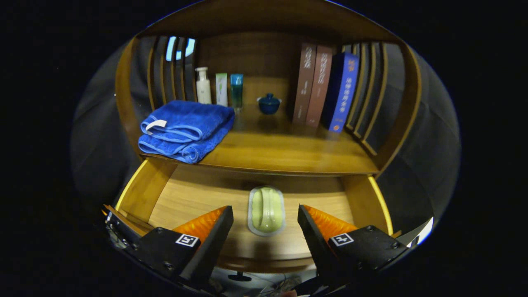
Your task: Pull open the drawer, take out the items inside it, and place them on the countertop above the cabinet.
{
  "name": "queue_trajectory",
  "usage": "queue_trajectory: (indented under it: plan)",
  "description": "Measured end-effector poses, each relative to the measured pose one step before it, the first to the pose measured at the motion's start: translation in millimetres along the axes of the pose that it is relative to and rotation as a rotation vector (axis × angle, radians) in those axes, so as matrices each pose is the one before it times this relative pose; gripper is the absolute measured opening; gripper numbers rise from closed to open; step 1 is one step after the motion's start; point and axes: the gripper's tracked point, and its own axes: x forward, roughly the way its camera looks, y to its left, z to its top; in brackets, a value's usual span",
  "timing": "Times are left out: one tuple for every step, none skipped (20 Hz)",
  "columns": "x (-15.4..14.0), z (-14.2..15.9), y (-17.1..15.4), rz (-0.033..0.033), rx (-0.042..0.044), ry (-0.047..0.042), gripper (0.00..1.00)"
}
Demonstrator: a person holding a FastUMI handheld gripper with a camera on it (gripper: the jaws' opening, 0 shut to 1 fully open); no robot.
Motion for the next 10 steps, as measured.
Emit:
queue_trajectory:
  plan:
    - [10.83, -2.84, 0.80, 0.01240, 0.03247, 0.04944, 1.00]
    - [13.98, -2.53, -2.68, -0.00321, 0.01880, 0.04152, 1.00]
    - [11.49, -2.33, -4.16, -0.00408, 0.00684, 0.03548, 1.00]
    - [8.79, -2.97, -2.92, -0.00421, 0.00222, 0.03398, 0.99]
    - [7.83, -4.07, -1.10, -0.00052, -0.00043, 0.03427, 0.99]
    - [8.74, -4.45, -1.61, -0.00357, -0.00246, 0.02828, 0.98]
    - [7.99, -3.17, -1.12, -0.00498, -0.00282, 0.01787, 0.97]
    - [5.90, -1.92, -1.50, -0.00599, -0.00300, 0.01111, 0.96]
    - [3.41, -0.91, 0.29, 0.00151, 0.00219, 0.00837, 0.94]
    - [4.45, -2.21, 0.68, 0.00070, -0.00011, 0.00866, 0.92]
